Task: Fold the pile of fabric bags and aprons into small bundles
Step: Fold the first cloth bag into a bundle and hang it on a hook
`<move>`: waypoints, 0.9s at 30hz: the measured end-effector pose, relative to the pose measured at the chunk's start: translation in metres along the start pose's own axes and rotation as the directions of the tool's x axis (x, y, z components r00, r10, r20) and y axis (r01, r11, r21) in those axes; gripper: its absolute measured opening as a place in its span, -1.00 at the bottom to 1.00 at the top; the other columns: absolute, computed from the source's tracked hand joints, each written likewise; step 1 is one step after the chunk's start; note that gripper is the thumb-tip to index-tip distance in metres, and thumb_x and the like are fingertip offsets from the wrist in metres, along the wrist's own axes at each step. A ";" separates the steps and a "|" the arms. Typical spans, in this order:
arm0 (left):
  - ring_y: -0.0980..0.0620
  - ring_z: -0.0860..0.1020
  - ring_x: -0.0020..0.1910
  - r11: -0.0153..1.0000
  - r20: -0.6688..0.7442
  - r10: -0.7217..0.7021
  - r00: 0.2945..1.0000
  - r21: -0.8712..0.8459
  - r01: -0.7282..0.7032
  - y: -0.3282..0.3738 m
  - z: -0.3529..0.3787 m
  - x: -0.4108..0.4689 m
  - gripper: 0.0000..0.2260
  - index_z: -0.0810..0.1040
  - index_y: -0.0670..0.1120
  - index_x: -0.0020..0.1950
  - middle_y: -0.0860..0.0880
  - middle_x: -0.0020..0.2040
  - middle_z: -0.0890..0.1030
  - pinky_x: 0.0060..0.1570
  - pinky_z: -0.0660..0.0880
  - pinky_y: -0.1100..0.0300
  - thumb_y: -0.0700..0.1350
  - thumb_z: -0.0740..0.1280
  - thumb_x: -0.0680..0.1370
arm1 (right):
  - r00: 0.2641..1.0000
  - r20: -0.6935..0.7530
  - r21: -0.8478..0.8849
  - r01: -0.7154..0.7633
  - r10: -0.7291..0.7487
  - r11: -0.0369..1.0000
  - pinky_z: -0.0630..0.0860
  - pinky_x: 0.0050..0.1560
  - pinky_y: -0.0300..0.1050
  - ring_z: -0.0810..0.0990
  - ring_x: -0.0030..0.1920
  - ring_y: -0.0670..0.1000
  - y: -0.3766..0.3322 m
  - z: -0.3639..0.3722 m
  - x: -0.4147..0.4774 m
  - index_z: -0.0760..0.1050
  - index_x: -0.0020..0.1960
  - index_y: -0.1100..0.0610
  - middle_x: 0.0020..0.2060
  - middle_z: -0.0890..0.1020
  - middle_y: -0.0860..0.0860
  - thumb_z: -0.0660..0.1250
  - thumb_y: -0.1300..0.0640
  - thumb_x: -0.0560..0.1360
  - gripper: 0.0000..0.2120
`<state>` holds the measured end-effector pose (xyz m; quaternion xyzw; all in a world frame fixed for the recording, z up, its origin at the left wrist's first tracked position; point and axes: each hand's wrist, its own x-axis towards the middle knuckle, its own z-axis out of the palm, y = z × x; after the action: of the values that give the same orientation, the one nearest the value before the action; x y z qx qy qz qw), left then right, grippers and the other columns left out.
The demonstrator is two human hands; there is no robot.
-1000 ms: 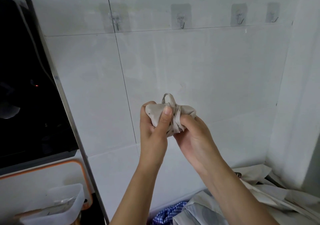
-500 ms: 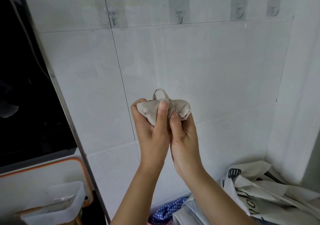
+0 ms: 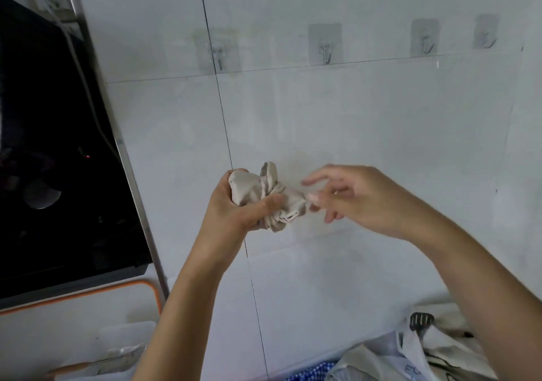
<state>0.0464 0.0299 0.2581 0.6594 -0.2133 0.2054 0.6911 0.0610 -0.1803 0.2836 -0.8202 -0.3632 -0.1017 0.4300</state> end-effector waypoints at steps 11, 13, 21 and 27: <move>-0.04 0.38 -0.33 0.997 0.304 0.070 0.950 0.016 -0.078 0.015 -0.001 0.023 -0.68 0.35 -0.40 -0.20 -0.15 -0.30 0.37 -0.26 0.38 0.18 -0.21 0.44 0.42 | 0.950 -0.120 -0.264 0.250 -0.289 0.932 0.33 -0.39 -0.41 0.48 -0.47 -0.17 -0.059 0.000 0.076 0.59 -0.20 0.06 -0.49 0.59 -0.14 0.29 0.32 0.44 -0.80; -0.03 0.48 -0.27 0.985 0.182 0.099 0.978 0.124 -0.123 0.018 0.002 0.026 -0.62 0.37 -0.37 -0.09 -0.17 -0.25 0.46 -0.24 0.44 0.13 -0.17 0.49 0.37 | 0.951 -0.257 -0.101 0.153 -0.174 0.983 0.38 -0.39 -0.43 0.53 -0.46 -0.22 -0.063 0.007 0.086 0.59 -0.26 0.03 -0.51 0.59 -0.19 0.39 0.25 0.44 -0.84; -0.32 0.54 -0.18 0.941 -0.068 0.218 0.973 0.278 -0.192 0.026 -0.006 0.042 -0.59 0.41 -0.38 -0.02 -0.37 -0.18 0.50 -0.19 0.57 -0.12 -0.13 0.50 0.38 | 0.879 -0.470 0.411 0.141 0.076 0.900 0.60 -0.27 -0.08 0.69 -0.31 0.04 -0.070 0.028 0.102 0.49 -0.27 0.11 -0.33 0.70 0.04 0.49 0.22 0.38 -0.82; -0.12 0.63 -0.02 0.943 -0.150 0.231 0.961 0.279 -0.183 0.039 -0.013 0.053 -0.45 0.41 -0.31 0.15 -0.25 -0.01 0.60 0.01 0.59 -0.04 -0.04 0.56 0.36 | 0.873 -0.480 0.250 0.232 -0.087 0.940 0.42 -0.51 -0.30 0.55 -0.46 -0.14 -0.073 0.029 0.105 0.65 -0.25 0.12 -0.44 0.65 -0.02 0.40 0.24 0.47 -0.85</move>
<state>0.0688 0.0446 0.3196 0.6975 -0.1891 0.3625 0.5885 0.0814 -0.0775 0.3623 -0.6643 -0.3287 -0.2730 0.6133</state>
